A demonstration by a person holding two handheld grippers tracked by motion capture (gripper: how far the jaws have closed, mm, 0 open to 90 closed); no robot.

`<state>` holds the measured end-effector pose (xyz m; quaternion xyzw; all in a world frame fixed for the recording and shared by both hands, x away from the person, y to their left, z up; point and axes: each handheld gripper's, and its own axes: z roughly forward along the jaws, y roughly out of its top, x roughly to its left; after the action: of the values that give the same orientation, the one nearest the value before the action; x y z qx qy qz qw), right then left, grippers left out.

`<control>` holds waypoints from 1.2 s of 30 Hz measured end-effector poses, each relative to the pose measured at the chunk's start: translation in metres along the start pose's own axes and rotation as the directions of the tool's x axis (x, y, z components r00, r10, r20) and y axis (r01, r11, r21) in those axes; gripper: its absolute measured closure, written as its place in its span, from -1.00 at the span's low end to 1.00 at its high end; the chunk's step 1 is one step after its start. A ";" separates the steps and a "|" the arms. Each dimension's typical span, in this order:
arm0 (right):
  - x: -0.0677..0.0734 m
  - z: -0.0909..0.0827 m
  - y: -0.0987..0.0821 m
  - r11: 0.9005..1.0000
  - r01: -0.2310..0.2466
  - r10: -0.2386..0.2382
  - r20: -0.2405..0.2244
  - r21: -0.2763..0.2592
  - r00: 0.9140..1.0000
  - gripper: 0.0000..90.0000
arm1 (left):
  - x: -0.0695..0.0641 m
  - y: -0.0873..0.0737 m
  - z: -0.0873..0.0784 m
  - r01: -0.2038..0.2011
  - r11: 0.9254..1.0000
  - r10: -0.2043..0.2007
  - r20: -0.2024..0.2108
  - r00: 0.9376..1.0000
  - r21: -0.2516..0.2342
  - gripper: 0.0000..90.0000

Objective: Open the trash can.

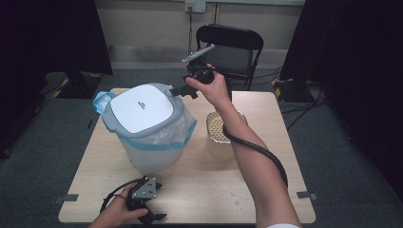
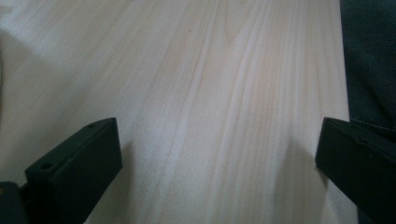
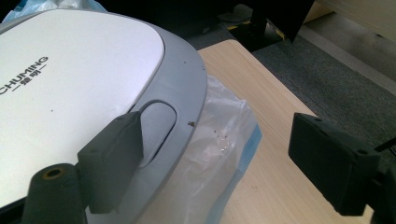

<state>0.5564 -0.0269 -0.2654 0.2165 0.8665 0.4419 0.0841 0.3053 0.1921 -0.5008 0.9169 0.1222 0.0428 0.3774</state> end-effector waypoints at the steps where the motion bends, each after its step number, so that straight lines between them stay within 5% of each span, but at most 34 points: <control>1: 0.000 0.000 -0.001 1.000 -0.009 0.009 -0.002 0.001 1.000 -0.61 | 0.000 0.000 0.000 0.001 1.000 -0.001 0.001 1.000 0.001 -1.00; 18: 0.002 -0.016 -0.007 1.000 0.027 -0.027 0.001 0.006 1.000 -0.64 | 0.000 0.000 0.000 0.008 1.000 -0.008 0.004 1.000 0.002 -1.00; 36: 0.008 -0.053 -0.042 0.999 0.045 -0.045 -0.014 0.016 0.999 -0.64 | 0.000 0.000 0.000 -0.001 1.000 0.001 -0.005 1.000 -0.004 -1.00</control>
<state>0.5184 -0.0838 -0.2675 0.1946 0.8754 0.4341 0.0863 0.3054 0.1919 -0.5009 0.9161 0.1226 0.0453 0.3790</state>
